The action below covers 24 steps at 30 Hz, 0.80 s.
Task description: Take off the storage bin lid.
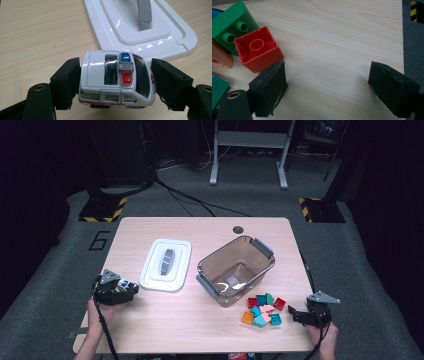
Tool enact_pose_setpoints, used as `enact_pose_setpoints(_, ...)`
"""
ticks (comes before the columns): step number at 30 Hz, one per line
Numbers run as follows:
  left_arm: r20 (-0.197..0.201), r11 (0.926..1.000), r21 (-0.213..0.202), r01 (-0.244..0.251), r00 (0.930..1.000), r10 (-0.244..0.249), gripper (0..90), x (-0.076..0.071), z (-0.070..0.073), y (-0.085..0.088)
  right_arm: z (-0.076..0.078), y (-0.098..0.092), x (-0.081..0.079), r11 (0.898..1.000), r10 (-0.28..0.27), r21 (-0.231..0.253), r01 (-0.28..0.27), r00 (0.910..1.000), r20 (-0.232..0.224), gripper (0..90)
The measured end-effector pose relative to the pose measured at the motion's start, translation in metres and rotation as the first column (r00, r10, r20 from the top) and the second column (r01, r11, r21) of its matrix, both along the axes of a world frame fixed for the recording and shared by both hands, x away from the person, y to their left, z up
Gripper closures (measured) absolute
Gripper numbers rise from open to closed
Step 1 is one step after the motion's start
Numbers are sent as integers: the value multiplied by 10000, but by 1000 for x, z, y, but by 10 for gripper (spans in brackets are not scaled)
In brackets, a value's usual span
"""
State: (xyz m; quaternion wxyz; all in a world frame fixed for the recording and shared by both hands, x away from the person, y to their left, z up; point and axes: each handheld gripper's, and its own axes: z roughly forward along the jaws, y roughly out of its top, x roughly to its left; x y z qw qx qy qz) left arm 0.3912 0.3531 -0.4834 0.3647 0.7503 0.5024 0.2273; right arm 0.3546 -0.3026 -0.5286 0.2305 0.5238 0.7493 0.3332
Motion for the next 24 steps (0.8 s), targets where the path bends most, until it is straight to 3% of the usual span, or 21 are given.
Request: enact_pose_setpoints(24, -1, 9946, -133, 1032, 9947, -1032, 259, 18, 31, -38, 0, 0, 0, 10000, -16, -11, 16, 10000, 5, 139)
